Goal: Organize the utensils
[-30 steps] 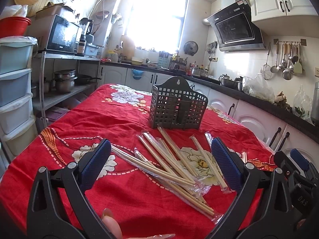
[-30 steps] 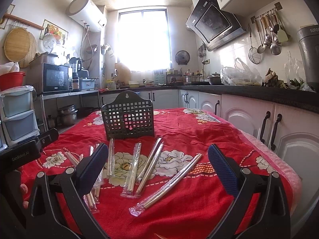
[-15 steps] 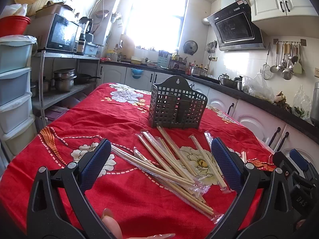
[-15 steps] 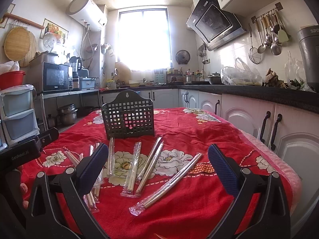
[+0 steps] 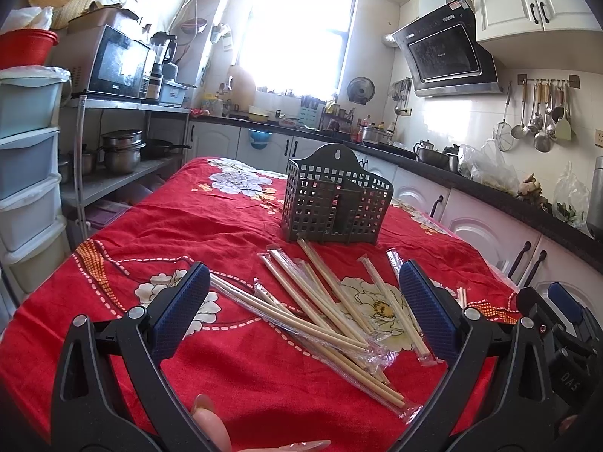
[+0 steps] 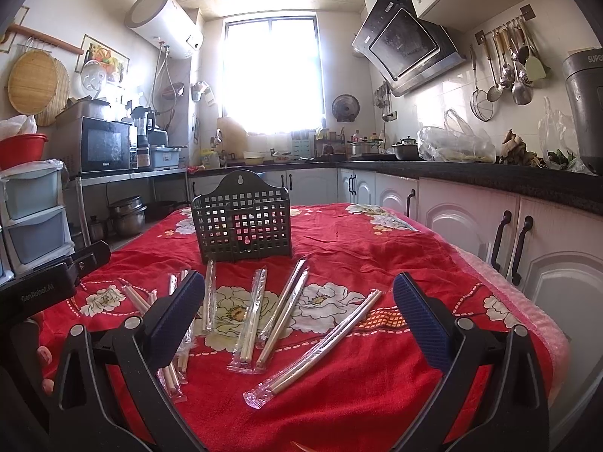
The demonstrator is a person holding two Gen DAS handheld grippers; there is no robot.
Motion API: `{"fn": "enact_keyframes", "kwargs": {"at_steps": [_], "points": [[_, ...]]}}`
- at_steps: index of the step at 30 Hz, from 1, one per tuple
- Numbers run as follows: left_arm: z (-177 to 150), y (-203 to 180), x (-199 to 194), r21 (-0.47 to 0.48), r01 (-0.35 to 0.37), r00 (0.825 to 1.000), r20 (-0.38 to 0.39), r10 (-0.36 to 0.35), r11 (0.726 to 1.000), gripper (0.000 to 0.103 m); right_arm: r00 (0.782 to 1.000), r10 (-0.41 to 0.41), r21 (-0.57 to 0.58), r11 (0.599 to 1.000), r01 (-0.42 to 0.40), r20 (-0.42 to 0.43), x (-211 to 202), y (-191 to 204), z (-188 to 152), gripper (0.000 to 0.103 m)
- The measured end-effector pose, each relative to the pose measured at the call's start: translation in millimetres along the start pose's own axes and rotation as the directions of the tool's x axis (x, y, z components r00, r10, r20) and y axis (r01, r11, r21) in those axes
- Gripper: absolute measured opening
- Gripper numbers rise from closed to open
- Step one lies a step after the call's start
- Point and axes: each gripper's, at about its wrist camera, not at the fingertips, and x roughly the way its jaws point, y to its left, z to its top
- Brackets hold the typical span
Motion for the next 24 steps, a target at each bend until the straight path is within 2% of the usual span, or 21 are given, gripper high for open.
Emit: {"fn": "enact_keyframes", "kwargs": {"at_steps": [4,12,19,24], "points": [[0.8,2.2,1.7,-0.01,-0.013,1.0,-0.009,0.013,1.0,0.093,1.0,0.013,-0.018,1.0,-0.013,-0.014,3.8,2.0,1.0,0.097],[3.2,26.1,12.2,-0.068,-0.073,0.995,-0.069,0.068,0.995,0.093,0.993,0.086,-0.067,0.993,-0.092,-0.085,28.9,8.0,14.6,0.097],[8.4,54.3,25.4,-0.109,-0.14,0.982,-0.141,0.124,0.984,0.093,0.966,0.176,-0.06,0.98,-0.19,-0.189,59.5,13.1,24.0,0.097],[18.0,73.3,39.9,-0.156,-0.124,0.974,-0.206,0.091,0.98,0.093,0.955,0.189,-0.113,0.969,-0.219,-0.228,77.8,24.4,33.0,0.097]]}}
